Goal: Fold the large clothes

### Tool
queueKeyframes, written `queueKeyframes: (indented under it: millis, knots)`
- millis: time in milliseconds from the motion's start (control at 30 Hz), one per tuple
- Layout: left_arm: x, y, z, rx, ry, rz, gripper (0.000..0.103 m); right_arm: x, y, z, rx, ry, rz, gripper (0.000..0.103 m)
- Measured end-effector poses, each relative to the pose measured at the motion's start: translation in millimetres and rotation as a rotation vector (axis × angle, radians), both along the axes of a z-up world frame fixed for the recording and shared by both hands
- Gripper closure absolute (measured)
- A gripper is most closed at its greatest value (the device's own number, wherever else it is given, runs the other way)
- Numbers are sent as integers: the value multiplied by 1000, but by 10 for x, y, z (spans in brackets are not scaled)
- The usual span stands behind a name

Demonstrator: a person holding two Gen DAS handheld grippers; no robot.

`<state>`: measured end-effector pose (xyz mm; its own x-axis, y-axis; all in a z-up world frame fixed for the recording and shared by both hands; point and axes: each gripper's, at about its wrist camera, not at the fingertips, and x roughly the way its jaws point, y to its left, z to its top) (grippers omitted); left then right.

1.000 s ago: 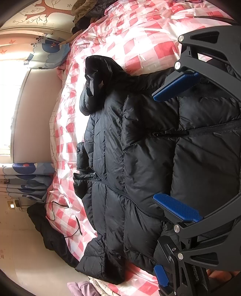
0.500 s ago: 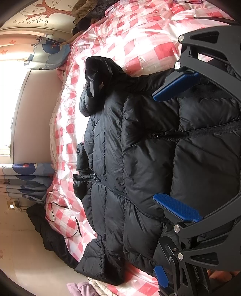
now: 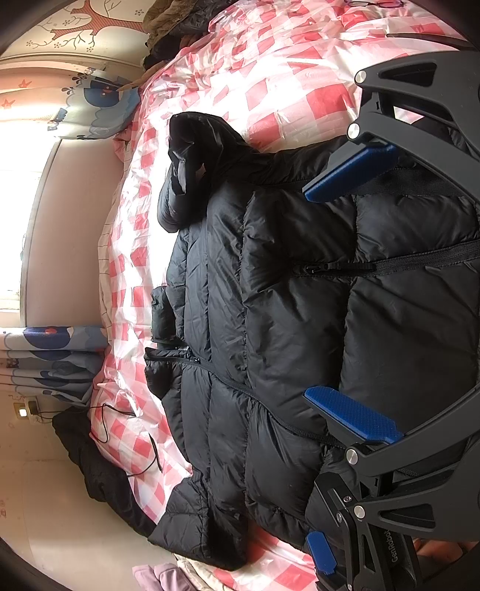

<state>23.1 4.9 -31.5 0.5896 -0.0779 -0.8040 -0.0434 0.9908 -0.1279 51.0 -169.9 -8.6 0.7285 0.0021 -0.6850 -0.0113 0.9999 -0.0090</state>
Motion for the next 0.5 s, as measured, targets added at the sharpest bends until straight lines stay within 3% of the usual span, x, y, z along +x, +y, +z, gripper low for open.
queueKeyframes:
  millis: [500]
  knots:
    - [1, -6, 2, 1, 0, 0, 6, -4, 2, -10, -4, -1, 0, 6]
